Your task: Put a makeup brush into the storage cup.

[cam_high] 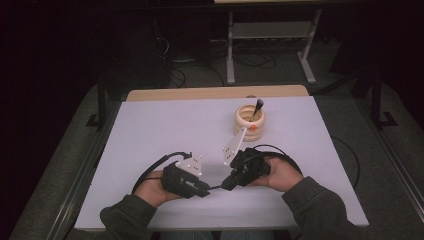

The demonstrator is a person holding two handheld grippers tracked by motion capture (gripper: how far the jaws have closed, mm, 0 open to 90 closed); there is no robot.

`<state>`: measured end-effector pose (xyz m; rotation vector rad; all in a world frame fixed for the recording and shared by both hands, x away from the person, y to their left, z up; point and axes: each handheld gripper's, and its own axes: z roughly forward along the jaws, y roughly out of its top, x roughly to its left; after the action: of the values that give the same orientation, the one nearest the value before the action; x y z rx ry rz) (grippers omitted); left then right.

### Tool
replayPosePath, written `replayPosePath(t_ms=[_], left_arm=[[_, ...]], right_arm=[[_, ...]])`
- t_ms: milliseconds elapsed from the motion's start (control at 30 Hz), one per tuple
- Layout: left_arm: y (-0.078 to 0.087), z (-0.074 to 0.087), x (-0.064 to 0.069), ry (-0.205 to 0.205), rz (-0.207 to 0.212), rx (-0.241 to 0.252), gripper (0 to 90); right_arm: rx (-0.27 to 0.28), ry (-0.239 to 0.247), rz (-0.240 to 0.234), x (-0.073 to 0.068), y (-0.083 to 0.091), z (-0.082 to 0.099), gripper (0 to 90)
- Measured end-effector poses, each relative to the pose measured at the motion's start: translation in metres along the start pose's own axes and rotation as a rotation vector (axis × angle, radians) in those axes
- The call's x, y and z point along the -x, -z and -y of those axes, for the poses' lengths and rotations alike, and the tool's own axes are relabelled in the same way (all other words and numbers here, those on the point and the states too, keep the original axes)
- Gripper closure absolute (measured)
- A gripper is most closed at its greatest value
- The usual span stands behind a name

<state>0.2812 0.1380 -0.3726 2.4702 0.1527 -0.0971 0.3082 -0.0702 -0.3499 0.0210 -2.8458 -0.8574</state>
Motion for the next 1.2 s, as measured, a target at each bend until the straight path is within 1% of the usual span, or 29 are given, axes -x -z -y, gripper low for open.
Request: replayPosePath(t_ms=[67, 100, 133, 167, 200, 233, 267, 300, 333, 367, 400, 433, 467, 533, 567, 600, 633, 667, 700, 767, 833, 900, 967, 1000, 1033, 1100, 1133, 1167, 1200], left_arm=[[0.0, -0.003, 0.001, -0.002, 0.01, -0.006, 73.5], [-0.001, -0.005, 0.002, -0.011, 0.009, -0.01, 74.2], [-0.001, -0.006, 0.002, -0.028, 0.006, -0.018, 76.1], [-0.002, -0.006, 0.002, -0.021, 0.013, -0.021, 78.1], [-0.002, -0.006, 0.002, -0.027, 0.015, -0.025, 80.7], [-0.002, -0.006, 0.002, -0.036, 0.007, -0.026, 83.8], [-0.002, -0.006, 0.002, -0.033, 0.001, -0.024, 84.1], [-0.001, -0.006, 0.002, -0.032, -0.006, -0.021, 84.3], [0.0, -0.005, 0.002, -0.026, -0.006, -0.013, 84.5], [0.0, -0.003, 0.002, -0.015, -0.005, -0.007, 84.5], [0.0, -0.002, 0.001, -0.014, -0.012, 0.0, 84.6], [0.001, 0.0, 0.001, -0.006, -0.016, 0.004, 84.7], [0.001, 0.001, 0.001, -0.003, -0.019, 0.012, 84.7], [0.003, 0.004, -0.001, 0.007, -0.023, 0.024, 84.7], [0.004, 0.006, -0.002, 0.012, -0.031, 0.036, 84.7], [0.004, 0.007, -0.001, 0.034, -0.029, 0.055, 84.7], [0.006, 0.008, -0.002, 0.04, -0.03, 0.071, 84.7], [0.007, 0.008, -0.003, 0.043, -0.035, 0.081, 84.7], [0.007, 0.008, -0.003, 0.049, -0.035, 0.093, 84.7], [0.008, 0.008, -0.003, 0.046, -0.036, 0.099, 84.8], [0.008, 0.007, -0.003, 0.044, -0.034, 0.101, 84.8], [0.007, 0.007, -0.003, 0.046, -0.034, 0.102, 84.7], [0.006, 0.006, -0.003, 0.042, -0.034, 0.098, 84.8], [0.006, 0.006, -0.003, 0.037, -0.034, 0.096, 84.7], [0.005, 0.006, -0.003, 0.042, -0.032, 0.098, 84.7], [0.005, 0.006, -0.003, 0.036, -0.034, 0.091, 84.7], [0.004, 0.006, -0.003, 0.029, -0.033, 0.083, 84.5], [0.003, 0.006, -0.003, 0.032, -0.032, 0.082, 84.4], [0.002, 0.005, -0.002, 0.037, -0.032, 0.077, 84.3]], right_arm=[[-0.032, 0.003, 0.001, -0.001, -0.002, -0.003, 84.6], [-0.045, 0.013, 0.002, -0.001, -0.002, -0.006, 84.6], [-0.055, 0.024, 0.003, -0.002, -0.002, -0.008, 84.6], [-0.059, 0.028, 0.005, -0.003, -0.001, -0.01, 84.6], [-0.062, 0.029, 0.005, -0.003, 0.0, -0.012, 84.6], [-0.064, 0.032, 0.013, -0.004, 0.001, -0.014, 84.6], [-0.068, 0.038, 0.018, -0.005, 0.002, -0.015, 84.5], [-0.069, 0.03, 0.022, -0.006, 0.003, -0.016, 83.8], [-0.058, 0.031, 0.029, -0.005, 0.003, -0.016, 81.2], [-0.031, 0.023, 0.044, -0.005, 0.004, -0.014, 69.1], [0.005, 0.003, 0.047, -0.003, 0.006, -0.012, 62.5], [0.039, -0.028, 0.033, -0.001, 0.008, -0.01, 58.7], [0.067, -0.036, 0.042, 0.0, 0.01, -0.006, 57.0], [0.118, -0.07, 0.042, 0.001, 0.012, 0.002, 54.0], [0.139, -0.095, 0.059, 0.001, 0.014, 0.007, 52.2], [0.167, -0.108, 0.059, 0.002, 0.015, 0.011, 51.9], [0.201, -0.126, 0.052, 0.002, 0.015, 0.016, 51.4], [0.223, -0.14, 0.06, 0.003, 0.015, 0.02, 50.4], [0.249, -0.146, 0.068, 0.003, 0.014, 0.023, 50.9], [0.281, -0.177, 0.049, 0.002, 0.014, 0.027, 53.4], [0.278, -0.167, 0.064, 0.002, 0.011, 0.027, 56.6], [0.288, -0.149, 0.06, 0.003, 0.01, 0.026, 61.2], [0.288, -0.16, 0.046, 0.003, 0.01, 0.025, 66.0], [0.294, -0.149, 0.042, 0.004, 0.01, 0.024, 68.3], [0.293, -0.152, 0.035, 0.003, 0.01, 0.024, 71.5], [0.298, -0.134, 0.022, 0.005, 0.009, 0.023, 81.3], [0.298, -0.123, 0.013, 0.006, 0.008, 0.023, 82.5], [0.296, -0.137, -0.007, 0.005, 0.008, 0.022, 83.3], [0.284, -0.138, -0.013, 0.005, 0.007, 0.021, 83.8]])
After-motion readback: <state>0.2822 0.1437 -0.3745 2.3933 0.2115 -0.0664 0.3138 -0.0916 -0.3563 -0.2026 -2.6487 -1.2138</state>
